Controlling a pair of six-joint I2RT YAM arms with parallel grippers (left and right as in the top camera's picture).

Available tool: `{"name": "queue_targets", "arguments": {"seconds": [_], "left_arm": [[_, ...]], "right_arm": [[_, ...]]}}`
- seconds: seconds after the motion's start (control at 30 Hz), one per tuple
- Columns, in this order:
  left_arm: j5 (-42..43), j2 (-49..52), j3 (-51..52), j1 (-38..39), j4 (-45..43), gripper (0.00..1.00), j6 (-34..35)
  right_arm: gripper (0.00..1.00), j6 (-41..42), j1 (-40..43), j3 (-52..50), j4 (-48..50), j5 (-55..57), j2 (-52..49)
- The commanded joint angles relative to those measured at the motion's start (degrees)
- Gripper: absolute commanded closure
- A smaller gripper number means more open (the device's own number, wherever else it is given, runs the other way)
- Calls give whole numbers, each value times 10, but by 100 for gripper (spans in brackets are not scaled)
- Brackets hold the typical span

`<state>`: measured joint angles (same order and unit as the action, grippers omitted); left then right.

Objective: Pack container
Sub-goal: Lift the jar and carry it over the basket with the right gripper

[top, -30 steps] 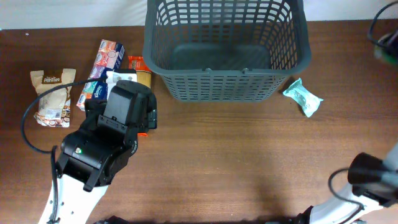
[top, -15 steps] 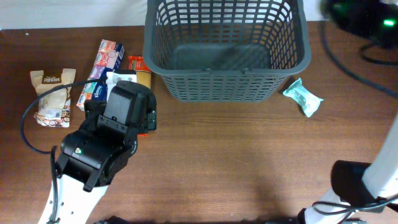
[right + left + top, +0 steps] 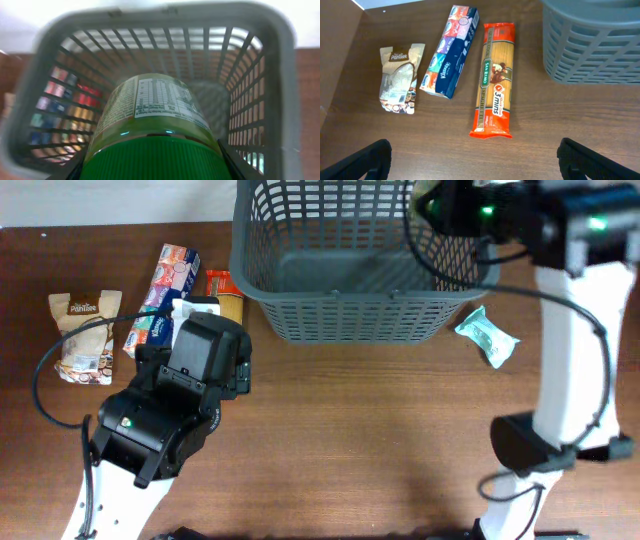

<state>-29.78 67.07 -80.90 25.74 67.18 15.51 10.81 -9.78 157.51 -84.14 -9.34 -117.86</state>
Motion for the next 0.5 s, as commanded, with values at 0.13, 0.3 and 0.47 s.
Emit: {"name": "queue_targets", "arguments": {"seconds": [0.13, 0.3, 0.47], "left_arm": [[4, -3, -10, -3, 26, 1, -4], [-2, -3, -10, -3, 28, 1, -4], [-56, -3, -10, -9, 33, 1, -3]], "right_arm": [[96, -32, -12, 9, -16, 17, -80], [96, -42, -12, 9, -22, 26, -114], [96, -44, -11, 8, -25, 57, -123]]}}
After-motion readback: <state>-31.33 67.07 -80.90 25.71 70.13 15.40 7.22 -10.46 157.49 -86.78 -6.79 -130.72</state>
